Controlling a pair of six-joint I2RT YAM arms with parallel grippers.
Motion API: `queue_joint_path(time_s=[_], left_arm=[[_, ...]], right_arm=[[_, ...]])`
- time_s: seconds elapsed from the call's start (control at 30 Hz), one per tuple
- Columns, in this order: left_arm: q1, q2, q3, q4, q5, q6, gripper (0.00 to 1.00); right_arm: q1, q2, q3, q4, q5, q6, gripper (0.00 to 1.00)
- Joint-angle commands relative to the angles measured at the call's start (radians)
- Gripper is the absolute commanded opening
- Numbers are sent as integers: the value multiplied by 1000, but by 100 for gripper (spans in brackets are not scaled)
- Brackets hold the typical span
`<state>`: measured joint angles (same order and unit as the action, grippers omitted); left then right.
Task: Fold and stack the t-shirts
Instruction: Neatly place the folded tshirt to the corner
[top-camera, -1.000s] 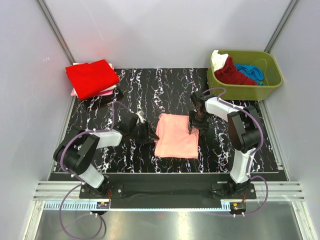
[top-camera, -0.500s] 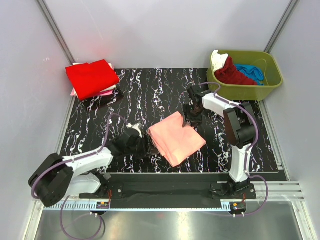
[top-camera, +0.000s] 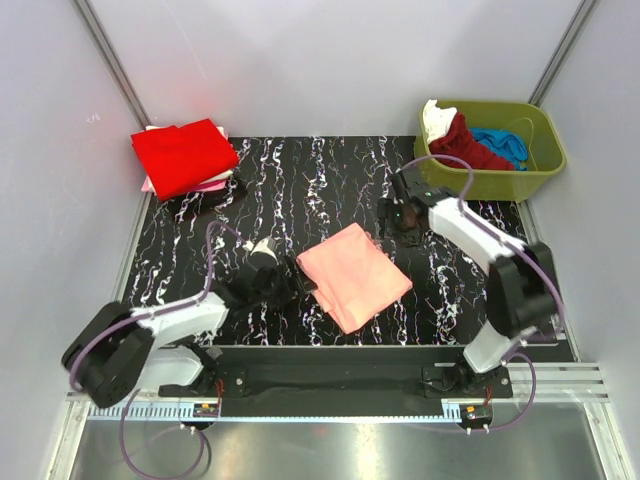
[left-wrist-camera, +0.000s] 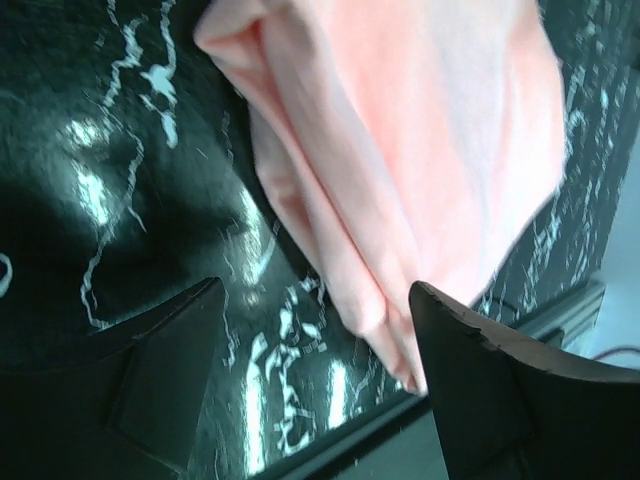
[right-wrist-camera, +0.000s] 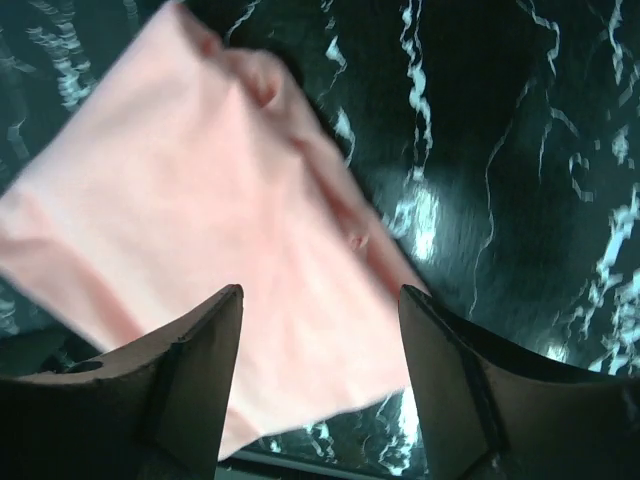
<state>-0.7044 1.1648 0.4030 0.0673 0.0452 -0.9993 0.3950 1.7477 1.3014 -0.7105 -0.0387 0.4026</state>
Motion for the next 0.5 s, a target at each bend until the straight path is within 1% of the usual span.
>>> queue_joint_path(time_s=[0.0, 0.03, 0.07, 0.1, 0.13, 0.17, 0.2, 0.23, 0.3, 0.33, 0.4, 0.43, 0.47], left_arm=[[17, 104, 2, 210, -28, -56, 80], [19, 157, 11, 224, -25, -59, 79], [20, 182, 28, 242, -24, -64, 78], [20, 205, 34, 250, -24, -67, 74], [22, 238, 39, 267, -22, -70, 73], [22, 251, 39, 275, -22, -78, 71], [22, 263, 37, 279, -33, -84, 69], [22, 275, 31, 288, -33, -88, 68], [22, 288, 16, 299, -42, -101, 64], [22, 300, 10, 307, -44, -104, 62], [22, 314, 0, 324, -42, -108, 59], [22, 328, -6, 336, -42, -110, 49], [22, 334, -10, 347, -44, -114, 44]], right_arm=[[36, -193, -111, 61, 56, 108, 71], [42, -280, -199, 86, 51, 126, 73], [59, -322, -247, 142, 43, 146, 74], [68, -405, -296, 176, 4, 184, 75], [79, -439, -391, 209, -42, 206, 76], [97, -473, -436, 273, -67, 229, 76], [110, -520, -477, 296, -85, 263, 77], [120, -537, -546, 319, -93, 278, 77], [146, -585, -612, 388, -102, 312, 78], [150, -594, -670, 414, -113, 324, 78], [153, -611, -718, 488, -124, 352, 78], [153, -614, -746, 517, -125, 357, 78], [153, -614, -751, 522, -124, 358, 78]])
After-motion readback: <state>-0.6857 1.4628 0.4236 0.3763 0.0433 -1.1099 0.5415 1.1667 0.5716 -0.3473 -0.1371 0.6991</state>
